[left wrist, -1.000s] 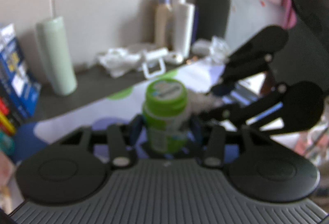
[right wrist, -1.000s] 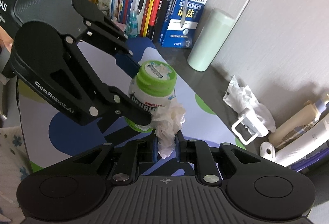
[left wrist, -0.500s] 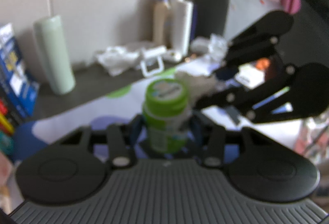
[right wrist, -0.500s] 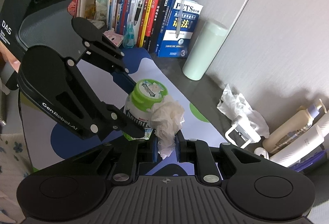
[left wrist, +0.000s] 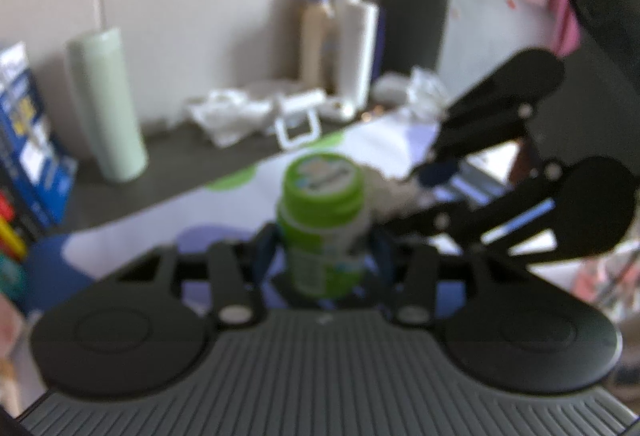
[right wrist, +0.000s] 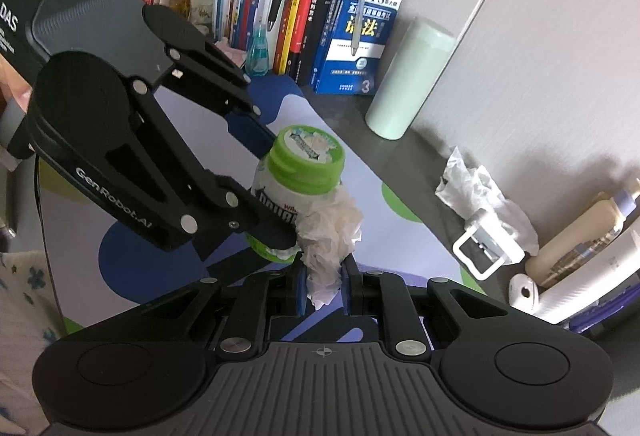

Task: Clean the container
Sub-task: 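Rub the tissue along the bottle side with the right gripper while the left holds it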

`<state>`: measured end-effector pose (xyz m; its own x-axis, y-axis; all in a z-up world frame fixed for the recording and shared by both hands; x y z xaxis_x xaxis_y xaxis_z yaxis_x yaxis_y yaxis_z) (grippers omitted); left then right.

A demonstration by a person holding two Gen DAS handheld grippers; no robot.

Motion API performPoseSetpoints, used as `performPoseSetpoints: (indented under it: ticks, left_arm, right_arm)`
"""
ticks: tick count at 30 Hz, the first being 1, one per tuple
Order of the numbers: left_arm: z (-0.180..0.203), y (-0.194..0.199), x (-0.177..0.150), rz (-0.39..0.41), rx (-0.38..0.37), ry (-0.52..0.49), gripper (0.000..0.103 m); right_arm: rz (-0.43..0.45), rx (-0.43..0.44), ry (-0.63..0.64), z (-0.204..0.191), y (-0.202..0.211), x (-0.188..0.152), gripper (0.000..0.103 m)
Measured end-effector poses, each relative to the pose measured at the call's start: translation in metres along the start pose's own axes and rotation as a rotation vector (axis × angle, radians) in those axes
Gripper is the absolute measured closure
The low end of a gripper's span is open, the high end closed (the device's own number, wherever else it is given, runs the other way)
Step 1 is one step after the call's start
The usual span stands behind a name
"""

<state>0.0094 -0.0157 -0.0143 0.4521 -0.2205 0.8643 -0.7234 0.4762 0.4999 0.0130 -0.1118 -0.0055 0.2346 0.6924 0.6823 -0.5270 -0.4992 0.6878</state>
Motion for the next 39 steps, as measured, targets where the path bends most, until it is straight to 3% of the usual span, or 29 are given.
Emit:
performPoseSetpoints:
  ticks: [24, 39]
  left_arm:
    - [-0.001, 0.002, 0.001, 0.008, 0.004, -0.004, 0.056]
    - [0.000, 0.002, 0.001, 0.007, -0.002, -0.009, 0.056]
  right_arm:
    - [-0.057, 0.027, 0.003, -0.007, -0.017, -0.014, 0.087]
    - [-0.004, -0.009, 0.009, 0.003, 0.001, 0.001, 0.087]
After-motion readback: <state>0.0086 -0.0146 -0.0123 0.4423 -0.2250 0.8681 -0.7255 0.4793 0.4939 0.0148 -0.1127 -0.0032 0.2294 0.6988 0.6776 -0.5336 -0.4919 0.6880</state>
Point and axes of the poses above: each gripper's, at about its wrist camera, not at the fingertips, and y roughly against the way its jaws point, z to its right, x to its top, the point moved 5 cm from there along -y, roughly the way its jaws point, and after that the axes turned 6 degrees about z, right-handed, at the moved point
